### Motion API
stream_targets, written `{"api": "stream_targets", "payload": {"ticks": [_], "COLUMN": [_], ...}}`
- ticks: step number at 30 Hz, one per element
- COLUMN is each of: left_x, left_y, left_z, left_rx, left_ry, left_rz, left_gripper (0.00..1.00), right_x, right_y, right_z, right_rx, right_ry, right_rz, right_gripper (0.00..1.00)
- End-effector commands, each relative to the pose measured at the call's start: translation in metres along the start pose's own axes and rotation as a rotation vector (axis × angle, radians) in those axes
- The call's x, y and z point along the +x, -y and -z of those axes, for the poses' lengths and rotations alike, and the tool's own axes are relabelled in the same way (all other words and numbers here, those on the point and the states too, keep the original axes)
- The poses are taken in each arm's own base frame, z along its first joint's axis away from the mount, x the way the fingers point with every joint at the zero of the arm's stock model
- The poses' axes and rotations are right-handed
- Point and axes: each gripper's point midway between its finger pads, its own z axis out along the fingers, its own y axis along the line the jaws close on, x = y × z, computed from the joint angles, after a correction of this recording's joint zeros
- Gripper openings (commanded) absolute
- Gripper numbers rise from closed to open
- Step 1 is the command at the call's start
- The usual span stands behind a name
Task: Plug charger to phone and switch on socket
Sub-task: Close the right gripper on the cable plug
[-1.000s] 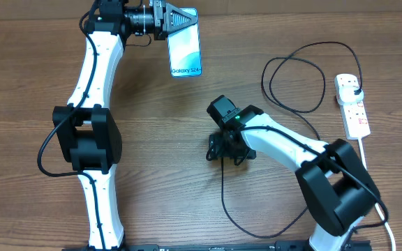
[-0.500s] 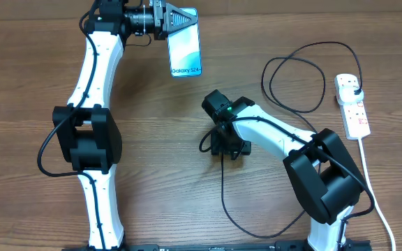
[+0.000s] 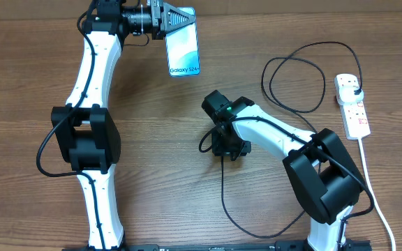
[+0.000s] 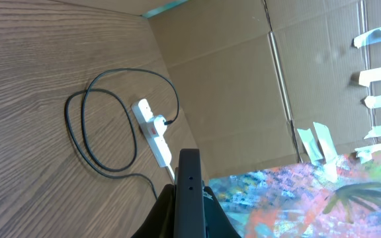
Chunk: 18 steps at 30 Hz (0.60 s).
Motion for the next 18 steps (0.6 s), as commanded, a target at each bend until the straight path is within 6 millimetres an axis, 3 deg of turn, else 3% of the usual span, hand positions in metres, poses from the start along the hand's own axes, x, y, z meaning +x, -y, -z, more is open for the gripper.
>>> {"api": "stream_targets", "payload": {"ticks": [1, 6, 18], "left_x": [-0.0057, -0.0059, -0.006], "left_y": [0.0244, 0.0241, 0.0241], "left_z": [0.0078, 0.0078, 0.0078], "left_rx": [0.012, 0.01, 0.01], "left_ry": [0.012, 0.013, 0.014], "left_rz": [-0.067, -0.067, -0.068], "left_gripper": [0.04, 0.04, 0.04], "right_x": [0.0106, 0.0096, 0.0051], "right_y": [-0.0074, -0.0085, -0.0112], "right_z": [-0.0139, -0.0139, -0.014], "right_rx": [0.006, 0.003, -0.007], "right_ry": [-0.045, -0.04, -0.02], "right_rz": [0.02, 0.021, 0.018], "right_gripper": [0.41, 0.32, 0.28]}}
